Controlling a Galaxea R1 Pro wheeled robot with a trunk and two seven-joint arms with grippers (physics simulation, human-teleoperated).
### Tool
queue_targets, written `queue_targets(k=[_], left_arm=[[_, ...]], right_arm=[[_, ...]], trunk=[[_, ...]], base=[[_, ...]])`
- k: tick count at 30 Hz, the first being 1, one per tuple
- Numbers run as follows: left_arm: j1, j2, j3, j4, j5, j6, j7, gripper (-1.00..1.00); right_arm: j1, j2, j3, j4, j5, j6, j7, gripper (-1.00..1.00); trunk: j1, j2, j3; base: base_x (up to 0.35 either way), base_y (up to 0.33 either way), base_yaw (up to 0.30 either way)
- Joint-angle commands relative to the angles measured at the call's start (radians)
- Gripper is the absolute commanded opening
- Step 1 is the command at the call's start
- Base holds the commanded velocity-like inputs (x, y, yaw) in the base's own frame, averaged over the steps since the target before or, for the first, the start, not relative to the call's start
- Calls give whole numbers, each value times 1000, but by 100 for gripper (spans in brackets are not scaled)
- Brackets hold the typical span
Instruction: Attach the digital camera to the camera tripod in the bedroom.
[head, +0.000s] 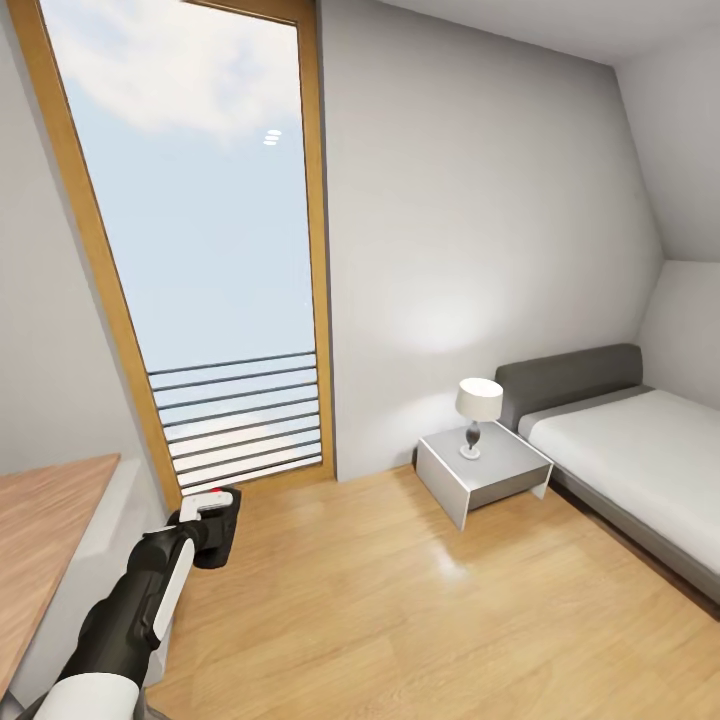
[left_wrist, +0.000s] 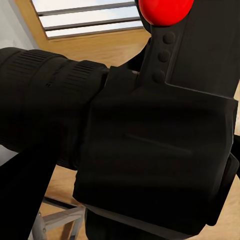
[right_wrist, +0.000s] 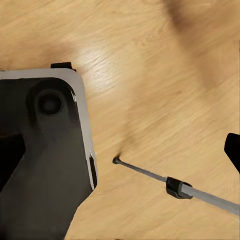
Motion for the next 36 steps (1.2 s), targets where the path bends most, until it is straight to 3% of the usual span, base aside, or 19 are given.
queue_targets(k=[1, 2, 4, 10, 23, 36], left_arm=[[0, 0, -1, -1, 2, 4, 4, -100], [0, 0, -1, -1, 2, 4, 4, -100], [0, 0, -1, -1, 2, 4, 4, -100], [0, 0, -1, 0, 2, 4, 4, -100], [0, 0, -1, 1, 4, 4, 4, -100], [0, 0, -1, 1, 6, 4, 4, -100]], right_arm=[[-1, -2, -2, 3, -6, -7, 33, 100], [-1, -5, -1, 3, -6, -5, 91, 100], [-1, -8, -1, 3, -6, -4, 141, 100], [-1, -12, 0, 3, -5, -3, 211, 100], [-1, -13, 0, 3, -5, -3, 234, 100], [-1, -13, 0, 4, -9, -5, 231, 100]], trunk=[[0, -1, 0], [0, -1, 0], [0, -1, 0], [0, -1, 0], [0, -1, 0], [0, -1, 0]], base=[[0, 0, 0], [0, 0, 0], [0, 0, 0], [0, 0, 0], [0, 0, -18], [0, 0, -233]])
